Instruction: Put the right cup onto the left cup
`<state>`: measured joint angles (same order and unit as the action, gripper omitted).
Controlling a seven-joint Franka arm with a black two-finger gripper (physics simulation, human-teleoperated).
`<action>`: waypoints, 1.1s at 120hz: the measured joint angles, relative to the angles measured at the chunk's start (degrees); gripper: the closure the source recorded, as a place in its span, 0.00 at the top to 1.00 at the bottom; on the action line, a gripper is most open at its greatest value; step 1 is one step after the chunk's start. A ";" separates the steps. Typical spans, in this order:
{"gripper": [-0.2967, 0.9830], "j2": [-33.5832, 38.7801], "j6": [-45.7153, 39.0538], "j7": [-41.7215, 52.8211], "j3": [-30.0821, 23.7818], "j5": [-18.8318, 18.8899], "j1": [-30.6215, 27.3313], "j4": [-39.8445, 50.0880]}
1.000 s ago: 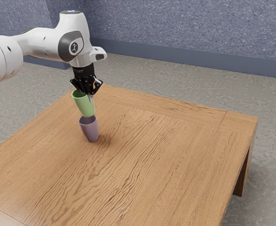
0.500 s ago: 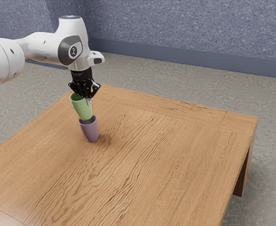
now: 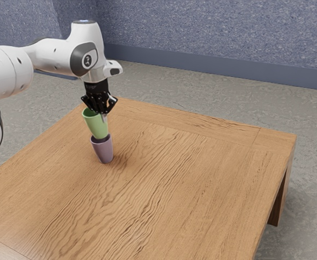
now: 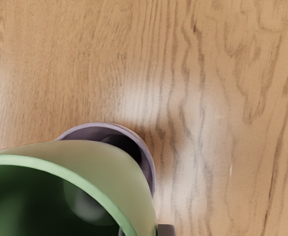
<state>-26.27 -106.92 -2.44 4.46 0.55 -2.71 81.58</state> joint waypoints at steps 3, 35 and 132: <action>0.15 -0.01 0.00 0.00 0.00 0.00 -0.04 0.00; 0.15 -0.10 0.04 0.01 0.00 0.02 -0.37 0.01; 0.37 -1.87 -0.18 -0.01 -0.14 -0.67 -0.11 0.00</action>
<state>-28.14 -107.10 -2.44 4.32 -0.12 -2.81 81.58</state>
